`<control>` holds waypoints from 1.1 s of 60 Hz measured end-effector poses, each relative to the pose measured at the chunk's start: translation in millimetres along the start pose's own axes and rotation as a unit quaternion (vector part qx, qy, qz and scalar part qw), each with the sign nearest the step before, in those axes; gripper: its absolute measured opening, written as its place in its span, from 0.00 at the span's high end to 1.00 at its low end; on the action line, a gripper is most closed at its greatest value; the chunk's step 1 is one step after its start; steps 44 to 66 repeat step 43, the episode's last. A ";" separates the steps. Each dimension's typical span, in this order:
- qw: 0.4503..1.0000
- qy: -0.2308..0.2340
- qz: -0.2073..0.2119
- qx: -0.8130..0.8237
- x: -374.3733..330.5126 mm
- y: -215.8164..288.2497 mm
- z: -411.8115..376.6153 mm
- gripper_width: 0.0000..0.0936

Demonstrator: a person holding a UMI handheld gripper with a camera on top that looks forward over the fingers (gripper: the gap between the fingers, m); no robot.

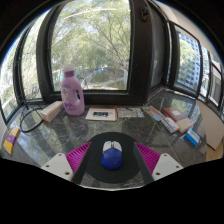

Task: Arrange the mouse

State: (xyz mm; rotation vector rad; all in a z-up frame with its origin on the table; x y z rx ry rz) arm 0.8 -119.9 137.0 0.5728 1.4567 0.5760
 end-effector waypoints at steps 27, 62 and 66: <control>0.998 -0.042 0.036 0.014 -162.4 -66.8 -28.9 0.09; 0.998 -0.039 0.048 0.007 -189.4 -81.3 -43.2 0.09; 0.998 -0.039 0.048 0.007 -189.4 -81.3 -43.2 0.09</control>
Point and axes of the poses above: the point between the fingertips, and its own axes, seen from behind it with the camera up: z to the right, y up, x forward, the way the camera looks, the point moved 10 cm from there along -x, backward, against the way the camera looks, and after that the axes turned 14 degrees about -z, right-handed, at the moved point
